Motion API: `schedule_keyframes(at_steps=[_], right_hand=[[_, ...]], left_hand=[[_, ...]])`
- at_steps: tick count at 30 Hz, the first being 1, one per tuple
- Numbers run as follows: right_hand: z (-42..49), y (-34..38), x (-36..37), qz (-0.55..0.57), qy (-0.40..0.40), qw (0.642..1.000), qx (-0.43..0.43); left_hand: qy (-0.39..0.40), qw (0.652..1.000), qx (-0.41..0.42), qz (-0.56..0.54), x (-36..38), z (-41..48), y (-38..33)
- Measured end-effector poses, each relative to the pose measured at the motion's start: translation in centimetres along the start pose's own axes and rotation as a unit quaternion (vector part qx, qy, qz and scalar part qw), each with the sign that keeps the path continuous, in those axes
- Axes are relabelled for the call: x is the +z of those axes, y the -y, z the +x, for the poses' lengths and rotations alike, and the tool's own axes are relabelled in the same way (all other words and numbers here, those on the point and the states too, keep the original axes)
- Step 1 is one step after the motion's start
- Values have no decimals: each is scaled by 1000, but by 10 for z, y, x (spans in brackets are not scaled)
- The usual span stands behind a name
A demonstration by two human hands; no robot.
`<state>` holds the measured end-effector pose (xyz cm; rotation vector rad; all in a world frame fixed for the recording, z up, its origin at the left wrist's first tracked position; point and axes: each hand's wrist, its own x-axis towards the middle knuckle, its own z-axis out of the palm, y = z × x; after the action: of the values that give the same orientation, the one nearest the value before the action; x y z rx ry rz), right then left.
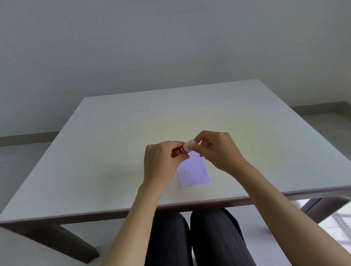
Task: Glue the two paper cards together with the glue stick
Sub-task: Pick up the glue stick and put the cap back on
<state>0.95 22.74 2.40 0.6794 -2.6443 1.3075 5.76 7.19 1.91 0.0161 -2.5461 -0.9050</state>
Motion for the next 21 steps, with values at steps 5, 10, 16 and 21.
schedule_keyframes(at_steps=[5,10,16,21], right_hand=[[2,0,-5,-38,-3,999,-31],[0,-1,1,-33,-11,999,-39],[3,2,7,0,27,998,-54],[8,10,22,-148,-7,989,24]], left_hand=[[-13,1000,19,12,-5,5,-4],[-7,998,49,40,-8,10,-3],[-6,999,7,39,-7,6,6],[-11,999,-3,35,-3,6,11]])
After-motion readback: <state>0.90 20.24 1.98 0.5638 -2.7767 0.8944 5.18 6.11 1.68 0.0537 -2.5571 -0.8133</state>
